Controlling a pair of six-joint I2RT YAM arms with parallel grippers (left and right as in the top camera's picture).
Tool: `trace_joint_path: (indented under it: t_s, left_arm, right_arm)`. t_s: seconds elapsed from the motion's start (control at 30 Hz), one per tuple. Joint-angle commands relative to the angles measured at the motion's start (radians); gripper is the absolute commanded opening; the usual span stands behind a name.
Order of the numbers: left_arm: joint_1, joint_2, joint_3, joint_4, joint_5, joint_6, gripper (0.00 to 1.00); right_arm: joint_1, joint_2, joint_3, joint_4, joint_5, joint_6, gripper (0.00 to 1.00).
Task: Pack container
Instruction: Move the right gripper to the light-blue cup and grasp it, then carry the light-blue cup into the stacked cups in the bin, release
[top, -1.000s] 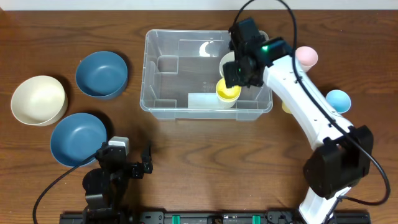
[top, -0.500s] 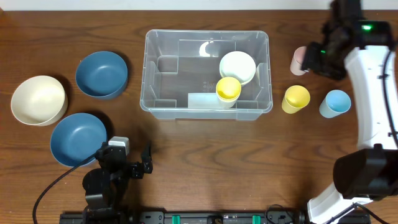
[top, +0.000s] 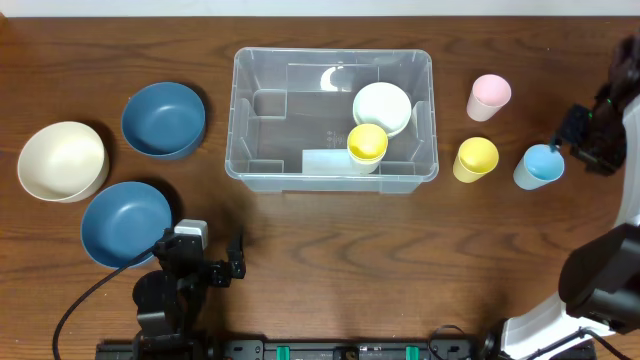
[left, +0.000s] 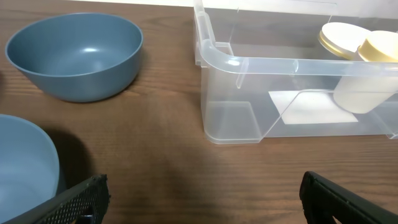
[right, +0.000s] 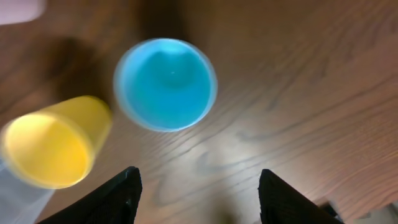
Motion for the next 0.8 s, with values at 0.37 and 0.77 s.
trace_joint_path:
  t_s: [0.37, 0.77]
  left_arm:
    - [0.006, -0.001, -0.02, -0.002, -0.005, 0.017, 0.98]
    - [0.006, -0.001, -0.02, -0.002, -0.005, 0.017, 0.98]
  right_arm:
    - [-0.029, -0.009, -0.349, 0.349, 0.007, 0.06, 0.53]
    - [-0.029, -0.009, -0.391, 0.406, 0.041, 0.072, 0.01]
